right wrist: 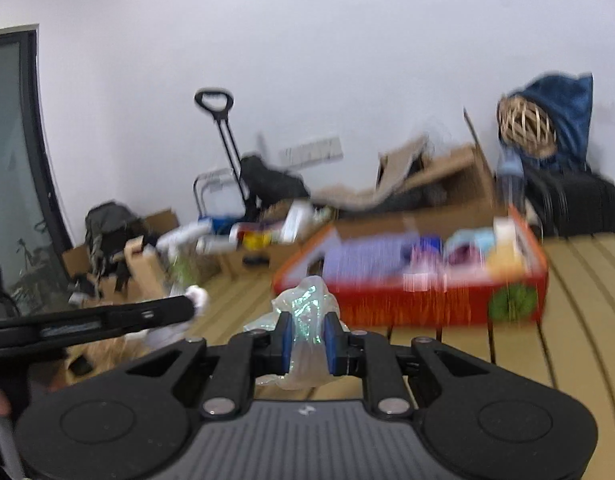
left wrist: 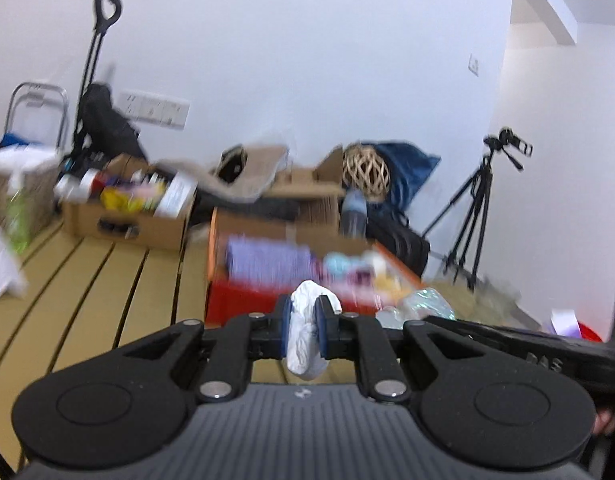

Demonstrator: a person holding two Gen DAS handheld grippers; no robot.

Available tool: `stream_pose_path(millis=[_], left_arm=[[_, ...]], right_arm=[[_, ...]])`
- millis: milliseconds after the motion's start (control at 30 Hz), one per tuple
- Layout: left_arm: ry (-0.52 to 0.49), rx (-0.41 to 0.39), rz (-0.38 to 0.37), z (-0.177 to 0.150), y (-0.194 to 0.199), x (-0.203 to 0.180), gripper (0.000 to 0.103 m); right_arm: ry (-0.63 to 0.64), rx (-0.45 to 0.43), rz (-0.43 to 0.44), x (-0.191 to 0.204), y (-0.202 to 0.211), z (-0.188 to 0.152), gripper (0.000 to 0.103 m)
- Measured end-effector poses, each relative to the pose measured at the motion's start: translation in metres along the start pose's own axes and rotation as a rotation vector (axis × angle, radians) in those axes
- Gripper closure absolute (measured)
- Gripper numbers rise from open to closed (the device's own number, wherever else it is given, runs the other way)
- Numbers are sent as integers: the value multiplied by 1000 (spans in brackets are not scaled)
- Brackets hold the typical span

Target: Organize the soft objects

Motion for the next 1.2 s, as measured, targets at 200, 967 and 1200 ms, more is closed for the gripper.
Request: stream_pose_path(millis=[200,967,1200], left_arm=[[8,66,84,48,-108,56,89],[-86,161,141,50,-103,68,31],[-96,115,221,50,-52,46,27]], right_arm=[[102,14,-86,4,-106,61,87],[145,127,-178,-48,-130,75,47],[80,69,-398,-114,-40,89,41]])
Point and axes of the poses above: each gripper's, at about its wrist camera, not at the fingertips, and y roughly against the way its jaws point, x to its left, z to its top, the point moved 4 cm from there along -y, roughly the way its jaws point, and after that the axes turned 13 degrees about -z, right-handed, at the moved point
